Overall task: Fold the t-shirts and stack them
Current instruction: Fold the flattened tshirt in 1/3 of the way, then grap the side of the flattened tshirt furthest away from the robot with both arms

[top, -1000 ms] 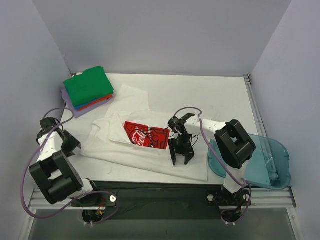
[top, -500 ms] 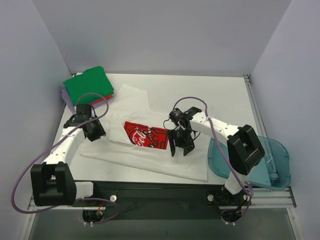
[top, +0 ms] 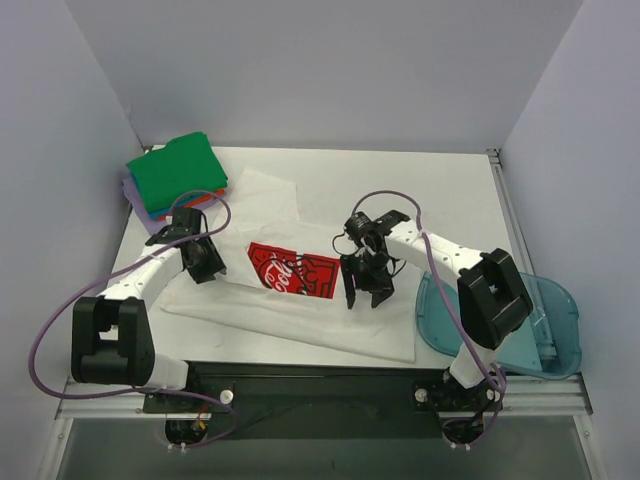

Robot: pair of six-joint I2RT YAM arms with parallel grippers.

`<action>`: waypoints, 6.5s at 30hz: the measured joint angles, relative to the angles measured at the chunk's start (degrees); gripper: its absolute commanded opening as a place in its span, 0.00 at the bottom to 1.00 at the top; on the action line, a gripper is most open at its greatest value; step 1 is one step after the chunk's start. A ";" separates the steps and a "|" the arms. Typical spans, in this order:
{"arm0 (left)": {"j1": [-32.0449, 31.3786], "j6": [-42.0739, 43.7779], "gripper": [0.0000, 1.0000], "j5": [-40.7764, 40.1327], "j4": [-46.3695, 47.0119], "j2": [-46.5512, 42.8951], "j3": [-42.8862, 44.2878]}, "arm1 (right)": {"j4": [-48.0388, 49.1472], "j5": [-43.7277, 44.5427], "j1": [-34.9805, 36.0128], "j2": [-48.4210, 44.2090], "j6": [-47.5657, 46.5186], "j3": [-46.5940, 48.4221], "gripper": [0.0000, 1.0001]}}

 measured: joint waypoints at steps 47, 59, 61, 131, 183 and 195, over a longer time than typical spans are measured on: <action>-14.51 -1.75 0.00 -0.48 2.54 21.53 22.23 | -0.24 -0.17 -4.17 -1.68 -0.76 -3.21 0.58; -16.98 -1.29 0.00 1.70 2.03 26.49 26.69 | -0.20 -0.17 -4.48 -1.68 0.26 -3.48 0.58; -17.33 -1.18 0.00 2.01 1.86 27.06 27.15 | -0.22 -0.20 -4.48 -1.68 0.42 -3.89 0.58; 5.18 -0.39 0.71 9.09 8.92 11.98 2.75 | 6.36 1.95 -5.53 15.89 -1.33 8.68 0.57; 5.11 0.09 0.72 -2.60 -3.19 -4.28 10.56 | 6.36 -0.44 -11.23 6.16 -2.45 11.43 0.57; -4.63 11.21 0.69 -0.70 0.57 29.49 42.77 | 5.75 3.45 -25.97 14.86 -2.01 23.93 0.51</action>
